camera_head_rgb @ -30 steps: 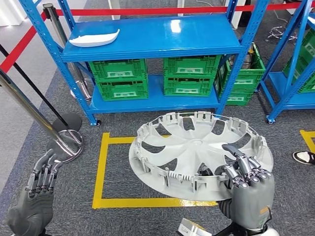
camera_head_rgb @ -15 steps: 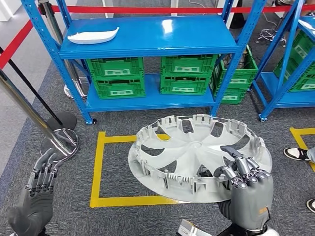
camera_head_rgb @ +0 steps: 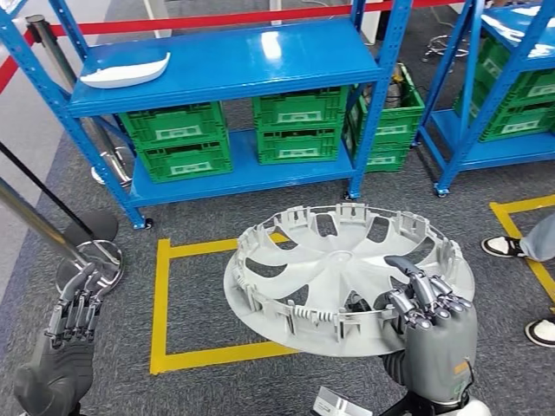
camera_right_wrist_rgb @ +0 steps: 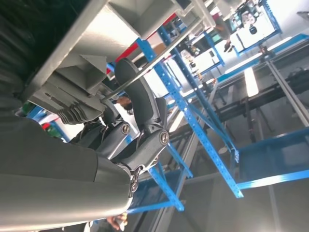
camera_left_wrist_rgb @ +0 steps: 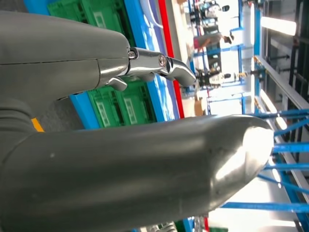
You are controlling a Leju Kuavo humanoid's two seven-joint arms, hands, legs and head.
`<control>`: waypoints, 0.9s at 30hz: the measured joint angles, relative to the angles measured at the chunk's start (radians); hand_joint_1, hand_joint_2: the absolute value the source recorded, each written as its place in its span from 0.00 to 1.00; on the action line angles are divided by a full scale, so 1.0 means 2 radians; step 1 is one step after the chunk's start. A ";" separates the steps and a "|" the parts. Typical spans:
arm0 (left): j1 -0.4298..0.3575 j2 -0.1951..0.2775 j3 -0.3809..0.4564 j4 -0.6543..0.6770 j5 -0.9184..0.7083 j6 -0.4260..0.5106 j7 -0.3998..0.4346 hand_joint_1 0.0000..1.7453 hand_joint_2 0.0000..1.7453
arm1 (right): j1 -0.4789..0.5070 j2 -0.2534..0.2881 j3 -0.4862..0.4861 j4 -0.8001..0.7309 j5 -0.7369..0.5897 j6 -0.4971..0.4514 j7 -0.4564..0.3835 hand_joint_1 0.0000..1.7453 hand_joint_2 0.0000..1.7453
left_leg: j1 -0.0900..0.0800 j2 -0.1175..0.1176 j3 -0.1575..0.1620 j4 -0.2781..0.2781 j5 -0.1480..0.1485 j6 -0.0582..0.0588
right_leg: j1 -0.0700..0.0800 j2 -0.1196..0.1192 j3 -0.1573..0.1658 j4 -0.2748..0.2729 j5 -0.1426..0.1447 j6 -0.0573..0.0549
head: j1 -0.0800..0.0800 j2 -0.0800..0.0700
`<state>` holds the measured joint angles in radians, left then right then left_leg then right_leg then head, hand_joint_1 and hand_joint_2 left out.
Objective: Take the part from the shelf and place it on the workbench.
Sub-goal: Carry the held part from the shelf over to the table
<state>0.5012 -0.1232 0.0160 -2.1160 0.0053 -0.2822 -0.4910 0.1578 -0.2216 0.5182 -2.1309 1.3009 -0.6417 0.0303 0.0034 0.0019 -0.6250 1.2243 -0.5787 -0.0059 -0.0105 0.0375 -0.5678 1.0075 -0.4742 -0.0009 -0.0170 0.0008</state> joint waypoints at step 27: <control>0.003 0.000 -0.001 0.000 -0.004 0.007 -0.001 0.00 0.00 | 0.009 -0.006 0.002 -0.001 -0.023 0.005 -0.013 1.00 1.00 | 0.001 0.005 -0.004 0.010 -0.027 -0.003 | 0.001 -0.011 -0.003 -0.003 0.005 -0.003 | 0.003 0.000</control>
<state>0.5071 -0.1236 0.0137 -2.1163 -0.0035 -0.2689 -0.4926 0.1767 -0.2333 0.5226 -2.1338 1.2549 -0.6311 0.0051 0.0053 0.0110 -0.6334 1.2443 -0.6321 -0.0116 -0.0090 0.0145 -0.5740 1.0019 -0.4651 -0.0068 -0.0113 0.0008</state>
